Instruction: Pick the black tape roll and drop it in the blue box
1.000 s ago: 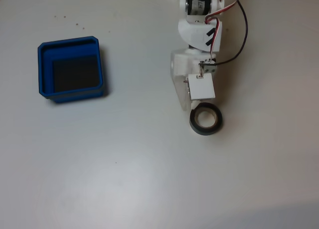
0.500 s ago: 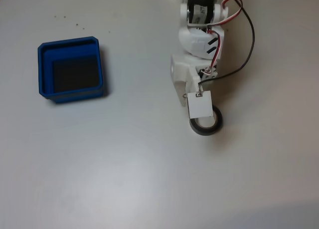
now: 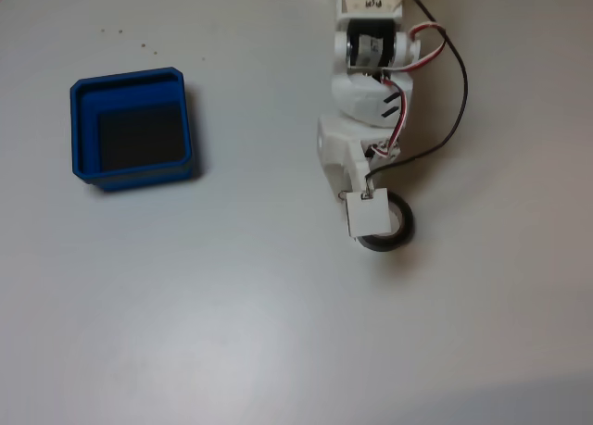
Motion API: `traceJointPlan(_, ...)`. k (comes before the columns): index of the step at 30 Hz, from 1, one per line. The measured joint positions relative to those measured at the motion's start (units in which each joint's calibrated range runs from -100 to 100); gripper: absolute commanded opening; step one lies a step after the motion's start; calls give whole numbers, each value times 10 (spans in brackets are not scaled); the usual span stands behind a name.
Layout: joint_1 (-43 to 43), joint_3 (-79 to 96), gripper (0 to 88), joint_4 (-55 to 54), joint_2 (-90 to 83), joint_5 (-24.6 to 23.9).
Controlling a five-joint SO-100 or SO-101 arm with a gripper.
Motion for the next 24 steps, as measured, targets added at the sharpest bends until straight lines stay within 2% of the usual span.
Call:
traceJointPlan(16,-17,0,18,0,3,0)
traceJointPlan(24,-39,0,108,0,3,0)
